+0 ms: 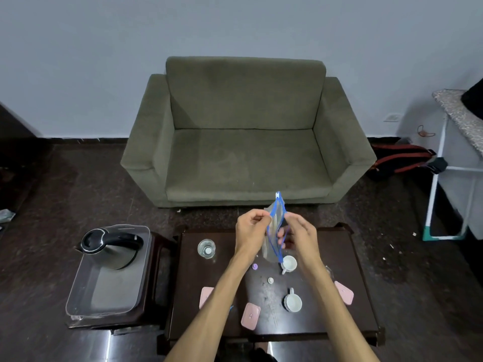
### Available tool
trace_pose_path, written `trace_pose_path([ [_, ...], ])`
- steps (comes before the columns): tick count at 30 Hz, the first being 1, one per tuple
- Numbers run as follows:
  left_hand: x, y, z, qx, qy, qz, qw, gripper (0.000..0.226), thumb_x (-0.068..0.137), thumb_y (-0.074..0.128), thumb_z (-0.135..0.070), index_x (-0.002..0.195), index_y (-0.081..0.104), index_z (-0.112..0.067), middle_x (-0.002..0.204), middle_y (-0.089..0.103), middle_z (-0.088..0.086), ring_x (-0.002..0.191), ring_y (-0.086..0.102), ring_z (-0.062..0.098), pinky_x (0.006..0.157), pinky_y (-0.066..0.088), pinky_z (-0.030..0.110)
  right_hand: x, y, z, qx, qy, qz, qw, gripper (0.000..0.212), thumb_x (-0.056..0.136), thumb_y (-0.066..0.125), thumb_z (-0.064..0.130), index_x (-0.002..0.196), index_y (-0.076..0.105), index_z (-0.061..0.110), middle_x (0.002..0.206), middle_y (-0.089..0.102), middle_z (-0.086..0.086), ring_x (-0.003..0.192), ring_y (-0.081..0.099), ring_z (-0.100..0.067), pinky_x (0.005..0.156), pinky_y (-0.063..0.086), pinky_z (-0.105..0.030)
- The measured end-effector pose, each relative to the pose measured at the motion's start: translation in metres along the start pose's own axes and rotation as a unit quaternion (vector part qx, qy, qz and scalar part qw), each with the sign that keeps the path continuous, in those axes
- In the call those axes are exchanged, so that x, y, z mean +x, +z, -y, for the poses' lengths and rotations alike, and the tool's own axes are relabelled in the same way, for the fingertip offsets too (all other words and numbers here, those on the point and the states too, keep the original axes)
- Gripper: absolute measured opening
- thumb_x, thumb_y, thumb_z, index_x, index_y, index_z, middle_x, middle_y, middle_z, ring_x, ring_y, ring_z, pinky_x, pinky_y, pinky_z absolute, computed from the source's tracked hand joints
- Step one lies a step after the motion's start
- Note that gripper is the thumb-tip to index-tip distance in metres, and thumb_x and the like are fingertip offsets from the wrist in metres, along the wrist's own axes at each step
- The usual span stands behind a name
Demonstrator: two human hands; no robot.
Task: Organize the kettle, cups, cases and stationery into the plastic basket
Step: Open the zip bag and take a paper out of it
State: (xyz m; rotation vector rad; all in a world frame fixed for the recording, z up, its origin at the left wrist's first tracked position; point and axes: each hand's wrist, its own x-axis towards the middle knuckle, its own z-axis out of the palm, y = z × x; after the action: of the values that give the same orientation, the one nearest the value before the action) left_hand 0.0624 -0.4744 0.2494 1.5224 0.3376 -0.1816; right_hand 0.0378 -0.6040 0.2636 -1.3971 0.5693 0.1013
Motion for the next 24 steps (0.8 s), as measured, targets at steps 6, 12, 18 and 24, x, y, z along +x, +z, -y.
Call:
trace_pose_path([
  [6,-0.001,0.008,0.003,-0.041,-0.029,0.054,0.997,0.007,0.086,0.064,-0.013,0.084,0.071,-0.012,0.075,0.074,0.009,0.066,0.067,0.018,0.067,0.056,0.036,0.003,-0.003,0.001,0.032,0.037,0.014,0.999,0.022,0.097,0.064,0.02,0.113,0.075,0.01,0.065,0.066,-0.014,0.049,0.059,-0.019,0.045,0.05,-0.025],
  [12,0.002,0.015,0.003,-0.007,-0.006,0.03,1.0,0.015,0.089,0.072,-0.002,0.082,0.074,-0.015,0.074,0.075,-0.002,0.068,0.071,0.006,0.065,0.055,0.018,0.012,-0.01,-0.002,-0.172,-0.076,-0.085,0.978,0.011,0.079,0.078,0.032,0.09,0.077,0.029,0.055,0.059,0.004,0.052,0.054,-0.013,0.059,0.055,-0.037],
  [18,0.003,0.013,-0.001,0.014,0.01,-0.01,1.0,0.016,0.084,0.068,0.0,0.087,0.074,-0.015,0.078,0.076,0.005,0.068,0.07,0.01,0.065,0.059,0.028,0.011,-0.017,-0.003,-0.246,-0.112,-0.148,0.951,0.012,0.07,0.066,0.036,0.074,0.073,0.028,0.066,0.072,0.005,0.062,0.069,-0.023,0.072,0.062,-0.048],
  [24,0.006,0.004,0.001,0.047,0.056,-0.01,0.997,0.028,0.094,0.053,0.002,0.092,0.073,-0.018,0.088,0.075,0.003,0.076,0.067,0.025,0.076,0.058,0.044,0.009,-0.015,0.0,-0.219,-0.125,-0.168,0.953,0.005,0.073,0.068,0.03,0.076,0.071,0.028,0.063,0.069,0.001,0.061,0.069,-0.036,0.067,0.061,-0.055],
])
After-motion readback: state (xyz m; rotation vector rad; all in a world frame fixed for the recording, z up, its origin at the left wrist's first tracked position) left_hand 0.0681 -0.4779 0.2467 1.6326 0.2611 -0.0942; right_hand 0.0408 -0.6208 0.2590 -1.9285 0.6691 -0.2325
